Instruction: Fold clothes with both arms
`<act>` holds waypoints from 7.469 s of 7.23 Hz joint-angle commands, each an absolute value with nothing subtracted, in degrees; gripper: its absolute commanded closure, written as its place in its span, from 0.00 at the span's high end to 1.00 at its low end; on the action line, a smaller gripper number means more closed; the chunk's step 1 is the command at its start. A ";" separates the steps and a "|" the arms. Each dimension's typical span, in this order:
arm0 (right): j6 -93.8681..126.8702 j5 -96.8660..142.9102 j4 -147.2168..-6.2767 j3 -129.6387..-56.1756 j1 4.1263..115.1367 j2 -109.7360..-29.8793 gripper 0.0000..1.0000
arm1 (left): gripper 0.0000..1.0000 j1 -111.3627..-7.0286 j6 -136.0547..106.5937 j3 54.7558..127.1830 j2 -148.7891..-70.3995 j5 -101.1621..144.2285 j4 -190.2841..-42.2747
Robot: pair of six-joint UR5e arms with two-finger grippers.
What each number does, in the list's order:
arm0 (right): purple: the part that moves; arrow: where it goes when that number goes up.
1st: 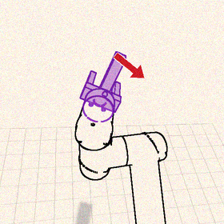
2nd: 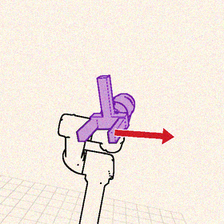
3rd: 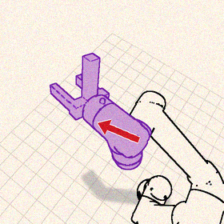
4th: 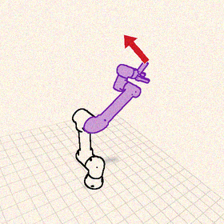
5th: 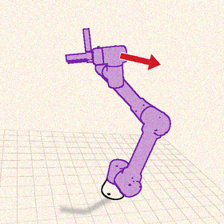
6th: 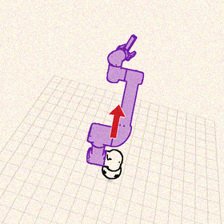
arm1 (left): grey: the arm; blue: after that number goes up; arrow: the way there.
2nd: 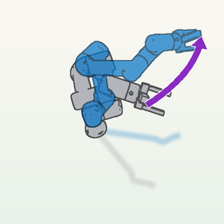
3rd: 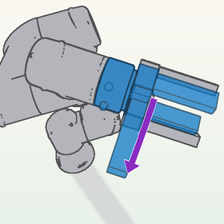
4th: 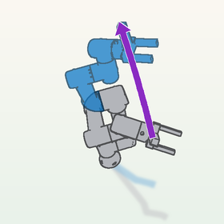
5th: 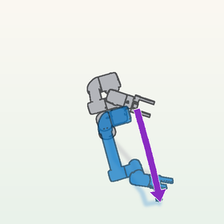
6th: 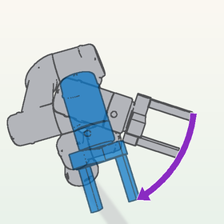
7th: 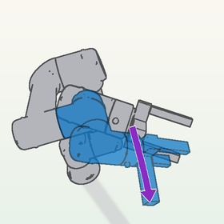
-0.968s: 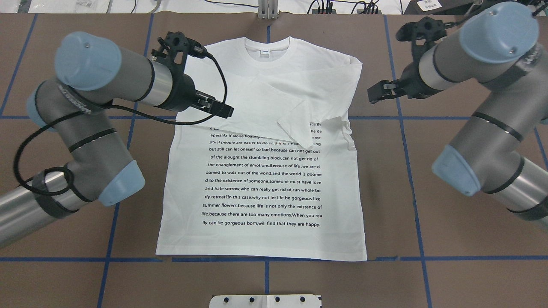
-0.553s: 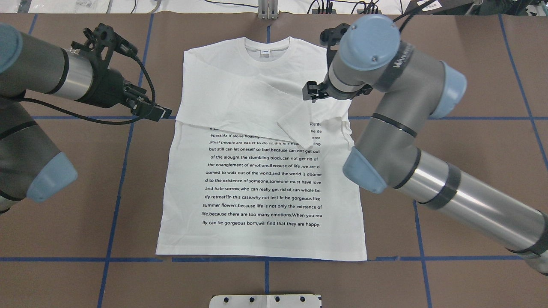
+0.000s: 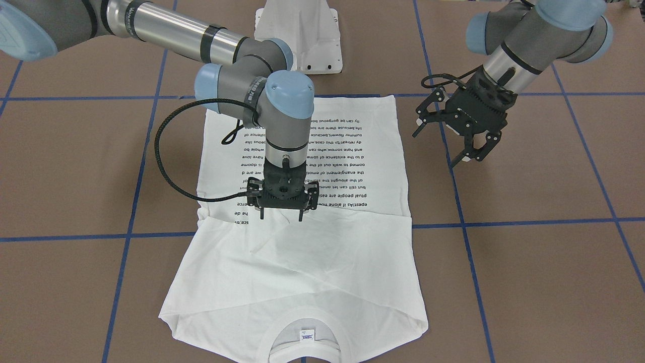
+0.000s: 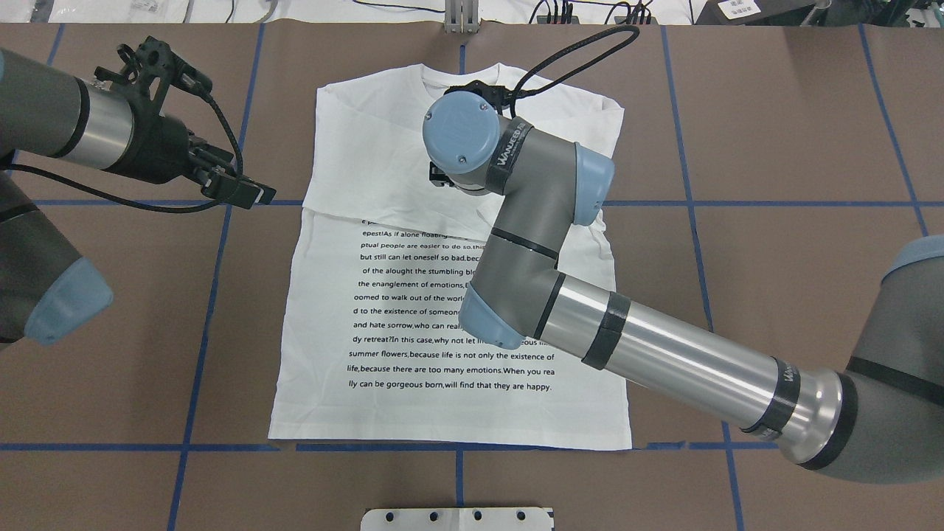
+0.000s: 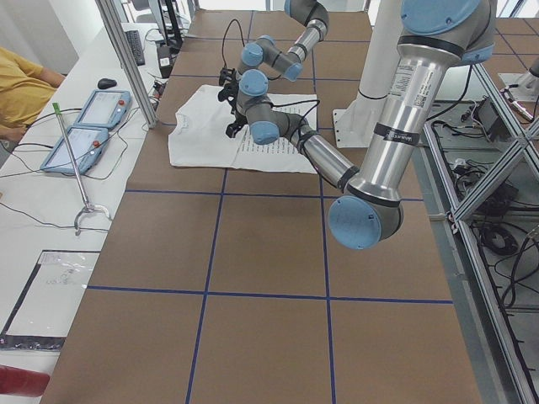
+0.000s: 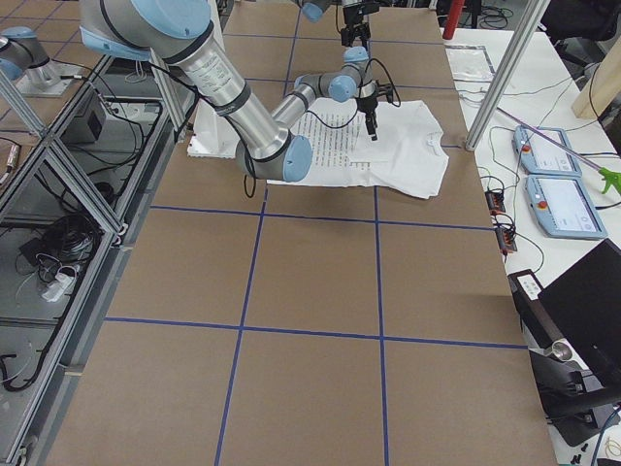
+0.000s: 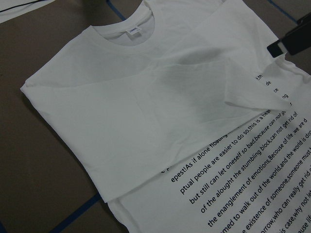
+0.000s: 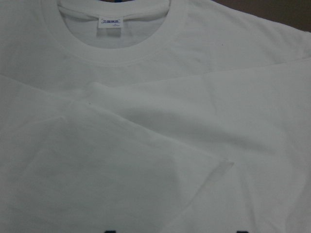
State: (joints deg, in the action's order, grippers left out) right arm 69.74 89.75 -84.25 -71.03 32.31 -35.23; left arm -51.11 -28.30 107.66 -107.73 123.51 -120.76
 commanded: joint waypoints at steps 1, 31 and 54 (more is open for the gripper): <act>70.75 87.63 -81.83 -66.89 30.94 -34.54 0.56 | 1.00 -51.15 -28.82 107.67 -107.58 123.49 -120.94; 67.08 87.27 -87.51 -72.46 31.63 -38.21 0.00 | 1.00 -50.71 -29.27 107.49 -107.49 123.05 -121.38; 66.71 85.43 -84.63 -67.05 31.02 -35.41 0.00 | 1.00 -50.62 -30.67 106.96 -107.49 122.96 -121.46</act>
